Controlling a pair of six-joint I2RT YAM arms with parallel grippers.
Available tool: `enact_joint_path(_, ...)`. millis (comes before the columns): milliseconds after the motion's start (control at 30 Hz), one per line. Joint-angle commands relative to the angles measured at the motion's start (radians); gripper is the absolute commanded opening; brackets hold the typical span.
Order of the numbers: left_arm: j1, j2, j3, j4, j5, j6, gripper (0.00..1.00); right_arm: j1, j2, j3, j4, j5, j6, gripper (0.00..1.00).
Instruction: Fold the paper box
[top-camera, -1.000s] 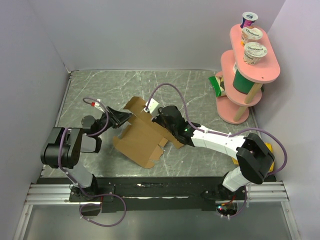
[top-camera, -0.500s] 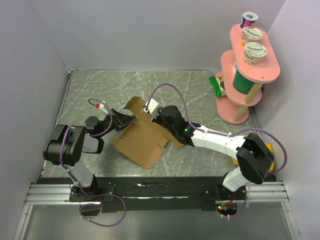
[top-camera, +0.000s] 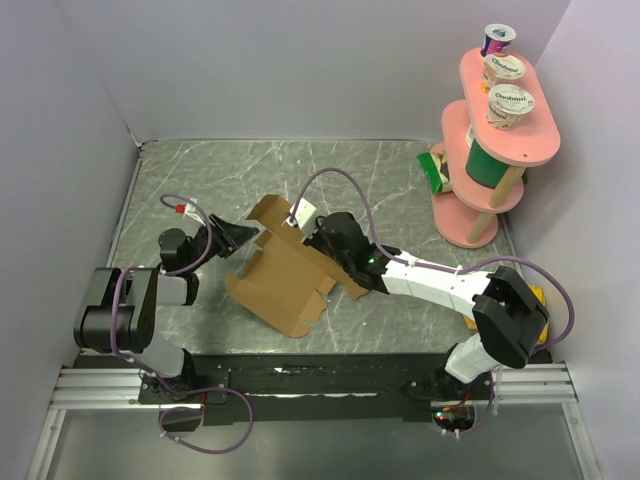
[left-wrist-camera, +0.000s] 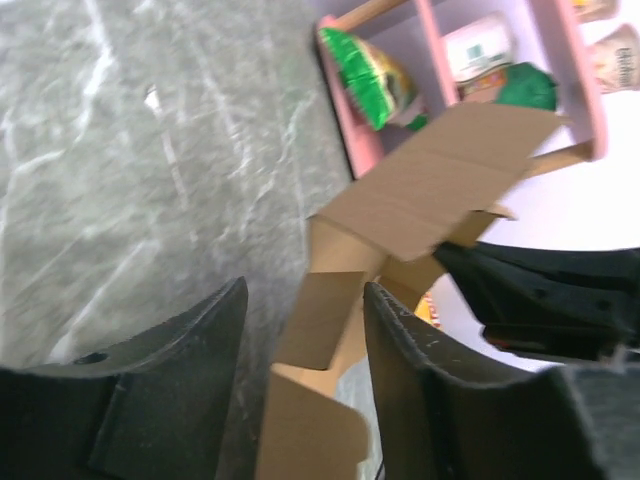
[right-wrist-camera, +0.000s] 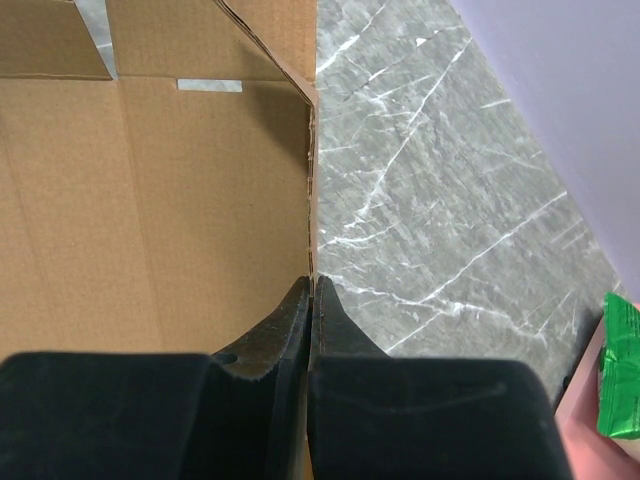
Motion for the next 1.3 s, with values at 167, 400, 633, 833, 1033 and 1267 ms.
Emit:
enact_joint_path(167, -0.062, -0.038, 0.056, -0.138, -0.021, 0.131, 0.49, 0.013, -0.003, 0.040, 0.015, 0.009, -0.007, 0.00)
enact_joint_path(400, -0.095, 0.002, 0.067, -0.158, -0.020, 0.165, 0.49, 0.016, -0.008, 0.037, 0.017, 0.016, -0.008, 0.00)
enact_joint_path(633, -0.144, 0.046, 0.076, -0.134, 0.006, 0.183, 0.48, 0.017, -0.011, 0.031, 0.020, 0.020, -0.005, 0.00)
enact_joint_path(833, -0.151, 0.052, 0.056, -0.090, 0.025, 0.203, 0.41, 0.017, -0.008, 0.026, 0.024, 0.020, -0.002, 0.00)
enact_joint_path(1033, -0.165, 0.094, 0.047, -0.007, 0.069, 0.189, 0.28, 0.017, -0.006, 0.028, 0.023, 0.019, 0.005, 0.00)
enact_joint_path(1267, -0.182, 0.089, 0.024, 0.028, 0.088, 0.203, 0.17, 0.017, -0.002, 0.025, 0.029, 0.005, 0.016, 0.00)
